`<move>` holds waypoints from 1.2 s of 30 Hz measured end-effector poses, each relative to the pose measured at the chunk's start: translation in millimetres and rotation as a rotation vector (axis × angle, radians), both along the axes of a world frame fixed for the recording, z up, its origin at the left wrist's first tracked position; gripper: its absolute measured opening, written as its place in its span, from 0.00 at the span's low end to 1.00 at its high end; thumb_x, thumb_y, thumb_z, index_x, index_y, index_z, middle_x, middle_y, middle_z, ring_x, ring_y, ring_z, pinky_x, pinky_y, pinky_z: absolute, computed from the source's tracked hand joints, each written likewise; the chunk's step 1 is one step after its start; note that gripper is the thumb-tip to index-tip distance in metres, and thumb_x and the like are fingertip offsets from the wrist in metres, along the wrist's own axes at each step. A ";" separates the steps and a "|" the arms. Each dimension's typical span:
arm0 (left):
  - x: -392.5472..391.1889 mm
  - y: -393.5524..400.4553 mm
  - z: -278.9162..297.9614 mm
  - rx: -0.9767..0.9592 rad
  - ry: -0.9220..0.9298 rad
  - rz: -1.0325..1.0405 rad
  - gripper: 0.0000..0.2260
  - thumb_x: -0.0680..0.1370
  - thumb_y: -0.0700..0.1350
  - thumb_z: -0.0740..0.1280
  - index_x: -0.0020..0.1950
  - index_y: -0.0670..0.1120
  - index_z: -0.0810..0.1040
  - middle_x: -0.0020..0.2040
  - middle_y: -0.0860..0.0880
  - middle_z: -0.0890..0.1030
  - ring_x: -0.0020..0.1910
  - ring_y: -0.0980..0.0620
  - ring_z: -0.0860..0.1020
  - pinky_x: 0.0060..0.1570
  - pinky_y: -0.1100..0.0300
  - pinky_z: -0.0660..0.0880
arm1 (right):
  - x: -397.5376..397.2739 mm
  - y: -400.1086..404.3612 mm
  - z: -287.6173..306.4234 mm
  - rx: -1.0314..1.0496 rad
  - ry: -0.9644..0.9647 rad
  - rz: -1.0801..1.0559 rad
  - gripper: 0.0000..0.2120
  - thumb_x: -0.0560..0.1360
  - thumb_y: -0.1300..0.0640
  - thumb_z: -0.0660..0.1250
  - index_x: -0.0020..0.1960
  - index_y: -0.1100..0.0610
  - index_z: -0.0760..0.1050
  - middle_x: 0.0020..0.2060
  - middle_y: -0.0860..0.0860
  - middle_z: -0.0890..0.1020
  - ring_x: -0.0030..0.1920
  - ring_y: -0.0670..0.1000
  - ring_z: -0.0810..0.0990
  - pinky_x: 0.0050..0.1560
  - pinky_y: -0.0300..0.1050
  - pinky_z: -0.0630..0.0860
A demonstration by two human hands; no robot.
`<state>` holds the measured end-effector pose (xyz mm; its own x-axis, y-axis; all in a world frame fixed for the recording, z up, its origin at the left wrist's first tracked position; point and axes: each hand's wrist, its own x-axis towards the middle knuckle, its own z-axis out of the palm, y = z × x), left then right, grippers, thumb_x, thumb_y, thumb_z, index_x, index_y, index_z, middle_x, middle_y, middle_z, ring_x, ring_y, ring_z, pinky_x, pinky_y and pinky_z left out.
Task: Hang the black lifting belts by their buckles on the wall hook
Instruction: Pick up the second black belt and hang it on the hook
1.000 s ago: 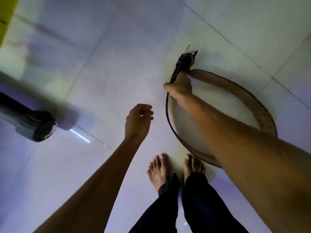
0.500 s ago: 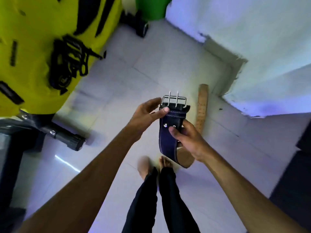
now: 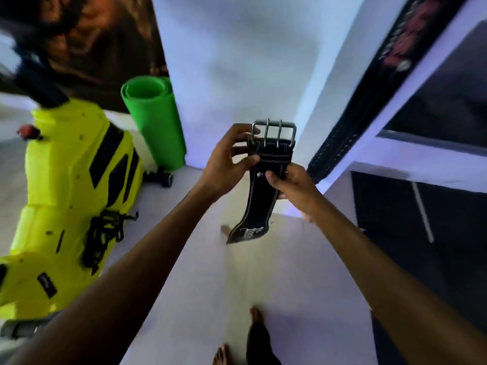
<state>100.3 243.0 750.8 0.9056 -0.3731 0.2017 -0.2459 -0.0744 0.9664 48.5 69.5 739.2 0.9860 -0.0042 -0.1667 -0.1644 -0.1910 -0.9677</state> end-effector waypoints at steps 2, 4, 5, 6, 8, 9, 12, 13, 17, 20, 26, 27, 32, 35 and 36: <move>-5.1 -17.5 44.9 -0.020 -0.108 -0.006 0.19 0.73 0.36 0.70 0.61 0.48 0.72 0.56 0.52 0.79 0.55 0.52 0.79 0.56 0.62 0.78 | -10.4 -16.8 44.8 0.005 -0.093 -0.072 0.05 0.77 0.59 0.68 0.49 0.49 0.79 0.40 0.46 0.86 0.45 0.49 0.84 0.47 0.55 0.79; -14.3 -37.5 90.9 -0.033 -0.183 -0.046 0.23 0.72 0.37 0.74 0.64 0.48 0.72 0.56 0.50 0.79 0.54 0.51 0.80 0.55 0.58 0.79 | -24.7 -35.7 88.6 -0.009 -0.193 -0.125 0.05 0.76 0.61 0.69 0.52 0.54 0.79 0.35 0.43 0.85 0.40 0.45 0.83 0.41 0.47 0.79; -19.2 -48.6 112.5 -0.041 -0.201 -0.082 0.26 0.71 0.36 0.76 0.65 0.49 0.72 0.57 0.49 0.79 0.53 0.53 0.80 0.55 0.57 0.81 | -30.8 -45.4 109.2 -0.026 -0.242 -0.149 0.06 0.76 0.60 0.69 0.53 0.58 0.78 0.31 0.41 0.83 0.37 0.41 0.82 0.37 0.41 0.78; -23.3 -60.2 134.1 -0.043 -0.220 -0.119 0.28 0.71 0.35 0.77 0.66 0.50 0.71 0.58 0.48 0.79 0.52 0.54 0.81 0.54 0.57 0.82 | -36.4 -55.3 130.0 -0.042 -0.293 -0.173 0.08 0.76 0.60 0.70 0.54 0.61 0.78 0.28 0.39 0.81 0.35 0.39 0.81 0.34 0.38 0.76; -29.5 -80.5 171.8 -0.056 -0.291 -0.132 0.28 0.71 0.33 0.76 0.67 0.50 0.72 0.58 0.45 0.79 0.51 0.58 0.81 0.52 0.60 0.81 | -45.7 -70.9 166.3 -0.054 -0.368 -0.213 0.10 0.76 0.61 0.70 0.56 0.64 0.78 0.30 0.41 0.82 0.35 0.39 0.81 0.32 0.36 0.75; -33.9 -90.5 189.9 -0.069 -0.338 -0.118 0.27 0.71 0.32 0.76 0.66 0.48 0.72 0.57 0.45 0.80 0.51 0.59 0.80 0.52 0.61 0.80 | -51.3 -78.0 184.3 -0.059 -0.404 -0.231 0.11 0.76 0.61 0.70 0.56 0.64 0.78 0.35 0.45 0.84 0.37 0.41 0.82 0.33 0.36 0.75; -44.9 -117.4 235.5 -0.091 -0.402 -0.105 0.24 0.71 0.32 0.76 0.63 0.46 0.74 0.54 0.45 0.81 0.48 0.59 0.80 0.50 0.65 0.79 | -66.5 -98.8 227.3 -0.049 -0.526 -0.237 0.08 0.75 0.62 0.70 0.54 0.60 0.79 0.44 0.58 0.85 0.43 0.50 0.84 0.39 0.39 0.78; -49.9 -127.4 249.4 -0.097 -0.400 -0.113 0.24 0.71 0.32 0.76 0.62 0.46 0.74 0.53 0.47 0.81 0.47 0.60 0.80 0.48 0.66 0.78 | -72.9 -106.7 240.4 -0.041 -0.573 -0.234 0.07 0.75 0.62 0.71 0.53 0.58 0.80 0.46 0.60 0.85 0.45 0.51 0.84 0.43 0.42 0.78; -69.1 -163.4 287.8 -0.133 -0.444 -0.103 0.22 0.72 0.32 0.75 0.63 0.46 0.74 0.49 0.51 0.82 0.46 0.57 0.82 0.48 0.63 0.80 | -93.0 -141.4 277.7 -0.049 -0.682 -0.214 0.07 0.74 0.63 0.71 0.46 0.51 0.79 0.40 0.50 0.85 0.39 0.40 0.82 0.40 0.31 0.76; -90.0 -193.5 318.0 -0.228 -0.483 -0.035 0.23 0.72 0.32 0.75 0.63 0.47 0.76 0.49 0.50 0.84 0.47 0.52 0.83 0.49 0.57 0.82 | -104.8 -174.6 304.7 -0.014 -0.730 -0.189 0.06 0.75 0.62 0.70 0.50 0.54 0.80 0.41 0.48 0.85 0.41 0.41 0.83 0.41 0.32 0.77; -124.5 -239.0 372.2 -0.342 -0.538 -0.016 0.24 0.70 0.31 0.76 0.61 0.50 0.79 0.51 0.45 0.85 0.52 0.46 0.84 0.48 0.57 0.83 | -130.9 -217.2 352.0 0.052 -0.835 -0.209 0.08 0.76 0.62 0.69 0.55 0.60 0.80 0.43 0.50 0.85 0.43 0.45 0.85 0.50 0.42 0.81; -127.5 -243.7 379.2 -0.338 -0.558 -0.025 0.23 0.70 0.32 0.77 0.61 0.50 0.79 0.52 0.45 0.85 0.54 0.43 0.84 0.49 0.54 0.83 | -133.7 -221.4 357.7 0.054 -0.859 -0.232 0.09 0.76 0.63 0.69 0.56 0.62 0.80 0.43 0.52 0.85 0.42 0.43 0.85 0.48 0.40 0.81; -138.0 -263.9 408.5 -0.266 -0.601 -0.159 0.19 0.76 0.39 0.74 0.63 0.53 0.76 0.55 0.50 0.82 0.55 0.49 0.83 0.50 0.50 0.84 | -143.2 -242.0 387.5 0.028 -0.954 -0.338 0.09 0.75 0.63 0.70 0.54 0.63 0.80 0.42 0.52 0.85 0.41 0.44 0.84 0.46 0.39 0.81; -139.0 -270.2 422.0 -0.286 -0.618 -0.115 0.20 0.75 0.32 0.72 0.66 0.44 0.76 0.55 0.45 0.81 0.45 0.55 0.84 0.42 0.60 0.82 | -144.2 -243.8 396.6 0.026 -0.988 -0.361 0.09 0.76 0.62 0.69 0.55 0.65 0.79 0.45 0.58 0.85 0.42 0.47 0.84 0.46 0.39 0.81; -140.3 -272.2 425.5 -0.301 -0.622 -0.093 0.21 0.74 0.31 0.72 0.65 0.43 0.76 0.54 0.45 0.81 0.44 0.55 0.84 0.41 0.62 0.81 | -145.1 -242.1 399.3 0.017 -1.013 -0.376 0.09 0.76 0.62 0.69 0.55 0.65 0.79 0.46 0.59 0.85 0.42 0.48 0.84 0.46 0.41 0.81</move>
<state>-40.0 -29.2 1176.3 0.5556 -0.2897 0.7793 -0.7528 0.2228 0.6195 -96.6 -172.6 1138.5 0.6018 -0.3405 0.7225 0.6682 -0.2808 -0.6889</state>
